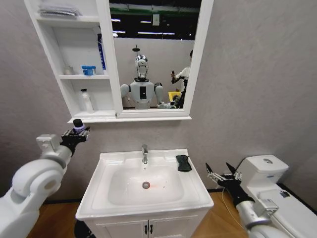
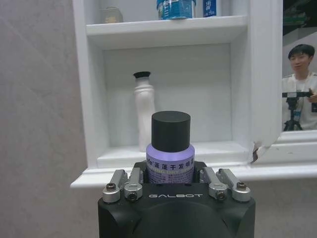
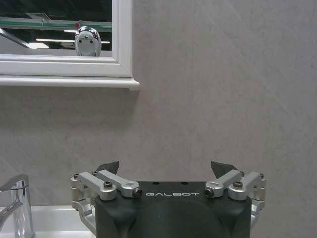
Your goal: Move facial cleanser and shampoo from washbasin to cabinet, then wipe washbasin with towel.
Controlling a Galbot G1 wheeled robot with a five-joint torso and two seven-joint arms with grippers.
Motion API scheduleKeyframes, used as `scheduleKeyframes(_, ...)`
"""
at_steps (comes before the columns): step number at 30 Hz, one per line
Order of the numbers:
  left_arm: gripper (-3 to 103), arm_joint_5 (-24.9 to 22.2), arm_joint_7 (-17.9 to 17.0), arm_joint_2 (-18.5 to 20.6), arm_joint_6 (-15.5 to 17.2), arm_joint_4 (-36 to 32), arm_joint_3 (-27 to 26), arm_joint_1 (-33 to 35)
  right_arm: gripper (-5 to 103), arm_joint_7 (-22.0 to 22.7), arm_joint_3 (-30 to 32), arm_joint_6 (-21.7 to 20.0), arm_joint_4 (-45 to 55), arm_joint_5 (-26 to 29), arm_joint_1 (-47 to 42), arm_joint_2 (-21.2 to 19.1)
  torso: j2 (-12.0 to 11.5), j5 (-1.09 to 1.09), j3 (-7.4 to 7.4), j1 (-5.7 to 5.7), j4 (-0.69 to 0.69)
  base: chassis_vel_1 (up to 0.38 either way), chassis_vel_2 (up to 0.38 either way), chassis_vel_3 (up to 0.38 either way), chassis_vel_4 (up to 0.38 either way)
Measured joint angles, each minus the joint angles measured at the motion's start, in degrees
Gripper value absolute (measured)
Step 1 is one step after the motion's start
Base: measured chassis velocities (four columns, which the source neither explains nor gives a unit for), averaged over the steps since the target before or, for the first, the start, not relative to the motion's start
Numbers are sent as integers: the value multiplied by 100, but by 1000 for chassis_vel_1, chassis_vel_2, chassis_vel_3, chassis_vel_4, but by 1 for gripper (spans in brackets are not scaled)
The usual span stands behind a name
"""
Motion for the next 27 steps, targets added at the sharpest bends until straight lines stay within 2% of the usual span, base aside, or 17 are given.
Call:
scheduleKeyframes(1,43,-114,7,24,47,176,188,-323,100,0,10,3,-17,-5,0,-3,0,1,0,0,-1,0,0,0,0)
scheduleKeyframes(2,43,-114,7,24,47,176,188,-323,100,0,10,3,-17,-5,0,-3,0,1,0,0,-1,0,0,0,0)
scheduleKeyframes(5,43,-218,48,-18,80,945,1062,-1699,100,4,42,4,-45,-3,49,-6,-1,3,0,1,-1,0,0,0,0)
scheduleKeyframes(6,43,-218,48,-18,80,945,1062,-1699,100,4,42,4,-45,-3,49,-6,-1,3,0,1,-1,0,0,0,0)
scheduleKeyframes(10,43,-303,141,-268,137,1759,1931,-2815,100,12,83,4,-68,13,54,-55,-1,4,0,1,-2,0,0,0,0)
scheduleKeyframes(14,43,-223,235,-471,150,2221,2283,-3202,100,20,124,5,-79,55,65,-70,-1,1,0,1,0,0,0,0,0)
scheduleKeyframes(16,43,23,330,-770,140,2672,2557,-3539,100,27,173,24,-107,86,67,-66,-1,2,1,2,-2,0,0,0,0)
scheduleKeyframes(20,43,315,427,-1071,112,2965,2651,-3721,100,28,224,105,-140,99,-8,-47,-1,2,1,2,-3,0,0,0,0)
scheduleKeyframes(27,43,662,655,-1142,76,3270,2623,-3836,100,27,220,144,-200,88,35,-23,-2,2,0,0,0,0,0,0,0)
